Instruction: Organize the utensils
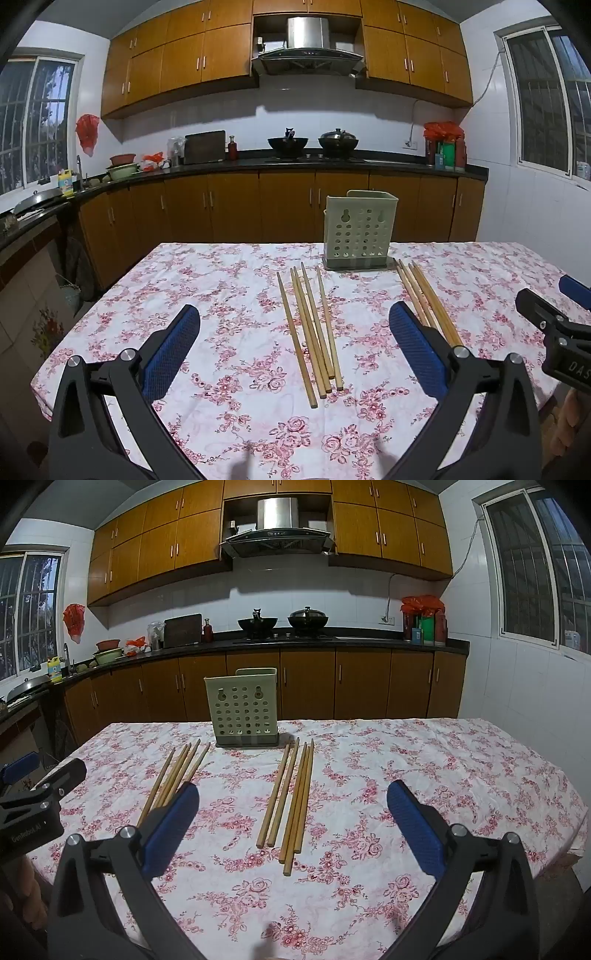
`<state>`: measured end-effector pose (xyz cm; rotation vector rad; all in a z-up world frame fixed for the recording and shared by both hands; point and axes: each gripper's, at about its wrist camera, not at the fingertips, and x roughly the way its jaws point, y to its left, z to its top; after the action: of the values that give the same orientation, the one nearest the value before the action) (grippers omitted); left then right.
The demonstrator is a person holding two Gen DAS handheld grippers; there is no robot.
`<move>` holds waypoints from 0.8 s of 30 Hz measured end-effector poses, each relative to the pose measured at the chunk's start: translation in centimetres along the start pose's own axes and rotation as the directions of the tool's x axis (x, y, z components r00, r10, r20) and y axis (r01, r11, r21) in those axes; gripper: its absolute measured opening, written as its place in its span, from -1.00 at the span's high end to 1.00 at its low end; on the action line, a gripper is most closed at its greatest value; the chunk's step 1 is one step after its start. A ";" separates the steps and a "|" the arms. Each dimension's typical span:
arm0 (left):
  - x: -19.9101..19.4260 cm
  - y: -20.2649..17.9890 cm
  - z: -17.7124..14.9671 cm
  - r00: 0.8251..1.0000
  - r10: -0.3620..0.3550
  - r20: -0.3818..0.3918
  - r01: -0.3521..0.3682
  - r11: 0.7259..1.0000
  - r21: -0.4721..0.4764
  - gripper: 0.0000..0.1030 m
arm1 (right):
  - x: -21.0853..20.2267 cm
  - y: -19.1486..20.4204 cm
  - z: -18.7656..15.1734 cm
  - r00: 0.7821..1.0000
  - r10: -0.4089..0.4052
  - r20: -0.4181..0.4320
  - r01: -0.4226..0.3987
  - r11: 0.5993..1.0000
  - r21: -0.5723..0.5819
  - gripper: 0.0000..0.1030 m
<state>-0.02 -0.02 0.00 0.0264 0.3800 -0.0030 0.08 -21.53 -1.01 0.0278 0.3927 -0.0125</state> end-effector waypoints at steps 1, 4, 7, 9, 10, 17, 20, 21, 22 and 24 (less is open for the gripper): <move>0.0 0.0 0.0 1.000 0.000 -0.001 0.000 1.000 -0.001 -0.97 | 0.0 0.0 0.0 1.000 0.000 0.001 0.000 1.000 0.000 -0.92; 0.0 0.0 0.0 1.000 -0.001 -0.002 0.001 1.000 -0.001 -0.97 | 0.0 0.0 0.0 1.000 0.000 0.001 0.000 1.000 -0.001 -0.92; 0.0 -0.1 0.0 1.000 -0.002 -0.004 0.002 1.000 -0.001 -0.97 | 0.0 0.0 0.1 1.000 0.000 0.001 0.000 1.000 0.000 -0.92; 0.0 -0.1 0.0 1.000 -0.002 -0.004 0.002 1.000 -0.001 -0.97 | -0.1 -0.1 0.1 1.000 0.000 0.002 0.000 1.000 0.000 -0.92; 0.0 0.0 0.0 1.000 -0.002 -0.003 0.002 1.000 -0.003 -0.97 | 0.0 -0.1 0.1 1.000 0.001 0.001 -0.001 1.000 0.000 -0.92; 0.0 0.1 0.0 1.000 -0.002 -0.005 0.002 1.000 -0.005 -0.97 | -0.1 -0.1 0.1 1.000 0.001 0.002 -0.001 1.000 0.001 -0.92; 0.0 0.0 0.0 1.000 -0.002 -0.003 0.002 1.000 -0.003 -0.97 | -0.1 -0.1 0.1 1.000 0.001 0.001 -0.001 1.000 0.002 -0.92; 0.0 0.0 0.0 1.000 -0.002 -0.003 0.002 1.000 -0.003 -0.97 | -0.1 -0.1 0.1 1.000 0.002 0.001 -0.002 1.000 0.002 -0.92; 0.0 0.0 0.0 1.000 -0.002 -0.003 0.002 1.000 -0.003 -0.97 | -0.1 0.0 0.1 1.000 0.001 0.001 -0.001 1.000 0.002 -0.92; 0.0 0.0 0.0 1.000 -0.002 -0.002 0.002 1.000 -0.004 -0.97 | -0.1 0.0 0.1 1.000 0.001 0.001 -0.001 1.000 0.002 -0.92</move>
<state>0.00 0.01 0.01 0.0220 0.3824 -0.0046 0.03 -21.57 -0.89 0.0302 0.3913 -0.0116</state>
